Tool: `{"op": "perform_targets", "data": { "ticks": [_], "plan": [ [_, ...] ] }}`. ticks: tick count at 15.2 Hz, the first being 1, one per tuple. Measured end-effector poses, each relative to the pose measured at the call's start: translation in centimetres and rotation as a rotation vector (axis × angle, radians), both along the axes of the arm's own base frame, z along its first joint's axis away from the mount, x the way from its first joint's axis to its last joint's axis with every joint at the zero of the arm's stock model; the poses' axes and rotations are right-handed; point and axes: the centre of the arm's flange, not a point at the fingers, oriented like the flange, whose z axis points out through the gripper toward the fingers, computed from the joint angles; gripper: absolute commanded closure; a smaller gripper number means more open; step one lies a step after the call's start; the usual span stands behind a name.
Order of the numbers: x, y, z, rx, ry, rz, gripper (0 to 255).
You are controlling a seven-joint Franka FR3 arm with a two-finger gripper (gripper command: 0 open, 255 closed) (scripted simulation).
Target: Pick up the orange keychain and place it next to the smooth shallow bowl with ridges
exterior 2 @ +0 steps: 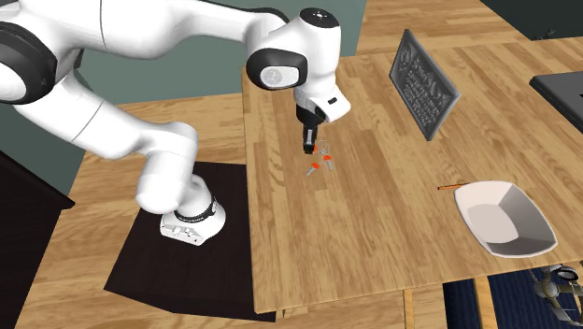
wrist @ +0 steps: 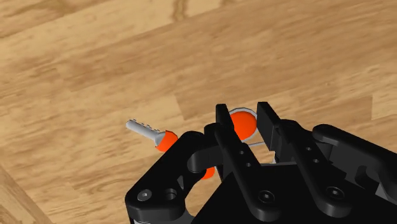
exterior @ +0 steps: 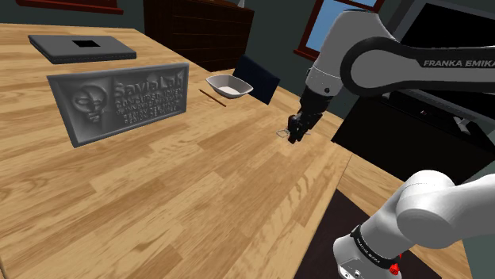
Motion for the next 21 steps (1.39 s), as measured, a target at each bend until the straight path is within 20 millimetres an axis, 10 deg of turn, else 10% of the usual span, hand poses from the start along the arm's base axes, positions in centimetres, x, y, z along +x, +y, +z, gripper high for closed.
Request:
{"op": "perform_targets", "data": {
  "ticks": [21],
  "plan": [
    [27.1,-0.8,0.2,0.000,0.001,0.000,255]
  ]
}}
